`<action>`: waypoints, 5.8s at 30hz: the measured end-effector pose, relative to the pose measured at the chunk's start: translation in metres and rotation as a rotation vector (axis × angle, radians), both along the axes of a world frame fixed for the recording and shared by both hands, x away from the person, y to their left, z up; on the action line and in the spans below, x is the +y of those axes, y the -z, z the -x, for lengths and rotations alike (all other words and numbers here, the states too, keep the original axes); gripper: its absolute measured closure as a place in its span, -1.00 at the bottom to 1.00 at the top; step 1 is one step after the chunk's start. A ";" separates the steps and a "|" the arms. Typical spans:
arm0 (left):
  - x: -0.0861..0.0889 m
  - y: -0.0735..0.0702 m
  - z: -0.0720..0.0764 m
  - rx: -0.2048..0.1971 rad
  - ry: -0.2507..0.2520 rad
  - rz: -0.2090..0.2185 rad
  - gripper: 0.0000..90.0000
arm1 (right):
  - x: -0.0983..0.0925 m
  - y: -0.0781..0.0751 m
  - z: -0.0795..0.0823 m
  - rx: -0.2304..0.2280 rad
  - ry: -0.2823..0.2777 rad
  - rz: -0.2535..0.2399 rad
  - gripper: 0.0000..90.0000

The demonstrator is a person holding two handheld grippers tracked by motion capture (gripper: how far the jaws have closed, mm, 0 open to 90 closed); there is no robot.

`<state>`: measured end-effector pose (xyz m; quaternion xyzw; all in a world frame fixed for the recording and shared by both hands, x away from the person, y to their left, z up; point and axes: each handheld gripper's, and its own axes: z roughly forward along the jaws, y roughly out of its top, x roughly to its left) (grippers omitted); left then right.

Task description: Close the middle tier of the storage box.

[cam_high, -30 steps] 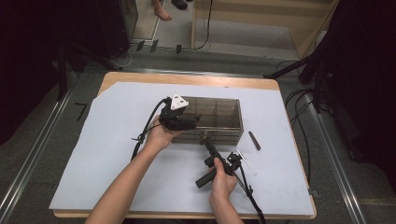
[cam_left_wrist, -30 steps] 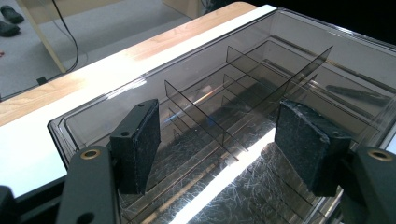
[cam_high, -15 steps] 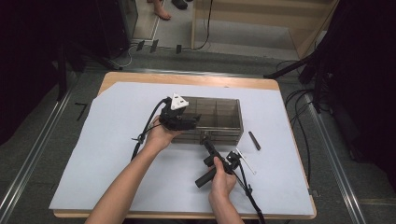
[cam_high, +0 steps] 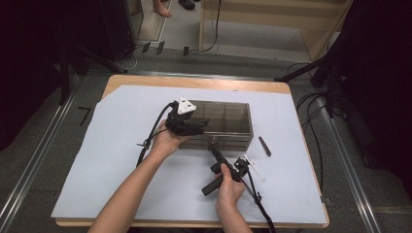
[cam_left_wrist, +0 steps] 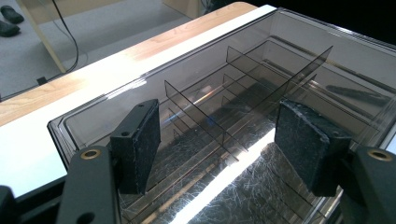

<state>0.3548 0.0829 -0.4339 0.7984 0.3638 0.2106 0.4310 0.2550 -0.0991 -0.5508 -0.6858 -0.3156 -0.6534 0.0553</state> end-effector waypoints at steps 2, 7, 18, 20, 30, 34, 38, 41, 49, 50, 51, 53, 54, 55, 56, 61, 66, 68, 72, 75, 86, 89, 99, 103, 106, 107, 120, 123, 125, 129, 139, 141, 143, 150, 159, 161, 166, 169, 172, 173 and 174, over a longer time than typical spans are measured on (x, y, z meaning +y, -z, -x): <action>0.000 0.000 0.000 0.000 -0.001 0.000 -0.27 | -0.001 0.000 -0.001 -0.004 0.008 0.001 0.72; 0.000 0.000 0.000 -0.001 0.001 0.001 -0.27 | 0.002 -0.002 -0.002 0.004 0.009 -0.020 0.63; 0.000 0.000 0.000 0.001 0.003 -0.009 -0.27 | 0.012 -0.003 -0.004 0.018 -0.006 -0.015 0.77; 0.000 0.000 0.000 0.001 0.004 -0.009 -0.26 | 0.012 -0.004 -0.005 0.026 -0.007 -0.024 0.77; 0.000 0.000 0.001 -0.001 0.001 -0.007 -0.26 | 0.012 -0.004 -0.004 0.022 -0.004 -0.021 0.80; 0.000 0.000 0.001 -0.001 0.001 -0.007 -0.26 | 0.012 -0.003 -0.004 0.020 -0.005 -0.018 0.80; 0.000 0.000 0.001 -0.002 0.001 -0.006 -0.26 | 0.012 -0.003 -0.003 0.017 -0.002 -0.017 0.80; 0.000 0.000 0.000 -0.003 0.001 -0.005 -0.26 | 0.012 -0.004 -0.003 0.018 -0.002 -0.020 0.80; 0.000 0.000 0.001 -0.003 0.001 -0.006 -0.26 | 0.012 -0.003 0.000 0.009 -0.004 -0.013 0.80; 0.000 0.000 0.001 -0.003 0.001 -0.006 -0.26 | 0.012 -0.003 0.001 0.007 -0.006 -0.013 0.80; 0.000 0.000 0.001 -0.002 0.001 -0.006 -0.26 | 0.011 -0.003 0.002 0.010 -0.008 -0.016 0.80; 0.000 0.000 0.000 -0.002 0.002 -0.009 -0.26 | 0.011 -0.003 0.003 0.007 -0.011 -0.012 0.80; 0.000 0.000 0.001 0.000 0.003 -0.010 -0.26 | 0.011 -0.003 0.003 0.010 -0.012 -0.017 0.80; 0.000 0.000 0.000 -0.002 0.002 -0.008 -0.26 | 0.011 -0.003 0.004 0.006 -0.013 -0.013 0.80; 0.000 0.000 0.000 -0.001 0.002 -0.010 -0.26 | 0.011 -0.003 0.004 0.007 -0.016 -0.014 0.80; 0.000 0.000 0.000 -0.001 0.002 -0.010 -0.26 | 0.010 -0.002 0.007 0.003 -0.020 -0.008 0.80; 0.000 0.000 0.000 -0.001 0.001 -0.010 -0.26 | 0.009 -0.002 0.010 0.001 -0.032 0.002 0.80; 0.000 0.000 0.000 -0.002 0.001 -0.009 -0.26 | 0.008 -0.003 0.011 0.000 -0.035 0.001 0.80; 0.000 0.000 0.000 -0.004 -0.001 -0.009 -0.26 | 0.008 -0.002 0.012 -0.003 -0.039 0.007 0.79; 0.000 0.000 0.000 -0.003 -0.003 -0.007 -0.26 | 0.008 -0.003 0.012 0.000 -0.041 0.008 0.79; 0.000 0.000 0.000 -0.003 0.001 -0.001 -0.26 | 0.002 -0.009 0.016 -0.028 -0.057 0.072 0.52; 0.000 0.000 0.000 -0.004 0.003 0.002 -0.26 | -0.002 -0.011 0.017 -0.032 -0.074 0.137 0.49; 0.000 0.000 0.000 -0.001 -0.001 -0.003 -0.26 | -0.021 -0.023 0.022 -0.081 -0.148 0.306 0.41; 0.000 0.000 0.001 0.000 -0.003 -0.004 -0.26 | -0.032 -0.027 0.024 -0.118 -0.168 0.395 0.39; 0.000 0.000 0.001 -0.001 -0.005 -0.004 -0.26 | -0.043 -0.030 0.023 -0.154 -0.179 0.486 0.37; 0.000 0.000 0.001 -0.002 -0.006 -0.002 -0.26 | -0.048 -0.031 0.023 -0.158 -0.184 0.515 0.37; 0.000 0.000 0.001 -0.003 -0.007 -0.002 -0.26 | -0.101 -0.036 0.013 -0.173 -0.222 0.770 0.26; 0.000 0.000 0.001 -0.002 -0.010 -0.002 -0.26 | -0.114 -0.037 0.010 -0.168 -0.230 0.805 0.23; 0.000 0.000 0.001 -0.002 -0.009 -0.002 -0.26 | -0.123 -0.038 0.008 -0.175 -0.233 0.830 0.21; 0.000 -0.001 0.001 0.002 -0.007 -0.005 -0.26 | -0.135 -0.038 0.004 -0.161 -0.271 0.889 0.17; 0.002 -0.001 0.001 0.005 -0.007 0.009 -0.25 | -0.148 -0.039 -0.006 -0.189 -0.344 0.975 0.16; 0.002 -0.002 0.002 0.008 -0.004 0.005 -0.25 | -0.149 -0.039 -0.006 -0.206 -0.354 0.987 0.16; 0.003 -0.004 0.004 0.017 -0.006 -0.010 -0.25 | -0.149 -0.040 -0.007 -0.214 -0.365 0.994 0.17; 0.017 -0.011 0.020 -0.016 -0.022 -0.016 -0.25 | -0.146 -0.040 -0.005 -0.248 -0.416 1.035 0.20; 0.051 -0.018 0.050 -0.075 -0.054 0.005 -0.24 | -0.143 -0.044 -0.010 -0.265 -0.460 1.050 0.26; 0.058 -0.017 0.058 -0.079 -0.057 -0.003 -0.24 | -0.143 -0.044 -0.009 -0.269 -0.466 1.052 0.28; 0.069 -0.008 0.075 -0.096 -0.056 -0.036 -0.23 | -0.143 -0.047 -0.009 -0.283 -0.463 1.038 0.33; 0.071 0.000 0.082 -0.090 -0.052 -0.055 -0.22 | -0.144 -0.048 -0.009 -0.275 -0.460 1.026 0.35; 0.072 0.008 0.087 -0.084 -0.045 -0.045 -0.21 | -0.144 -0.050 -0.009 -0.285 -0.461 1.027 0.37; 0.071 0.011 0.088 -0.082 -0.038 -0.055 -0.20 | -0.144 -0.050 -0.009 -0.288 -0.462 1.023 0.38; 0.070 0.012 0.089 -0.070 -0.035 -0.072 -0.19 | -0.144 -0.050 -0.009 -0.285 -0.471 1.031 0.39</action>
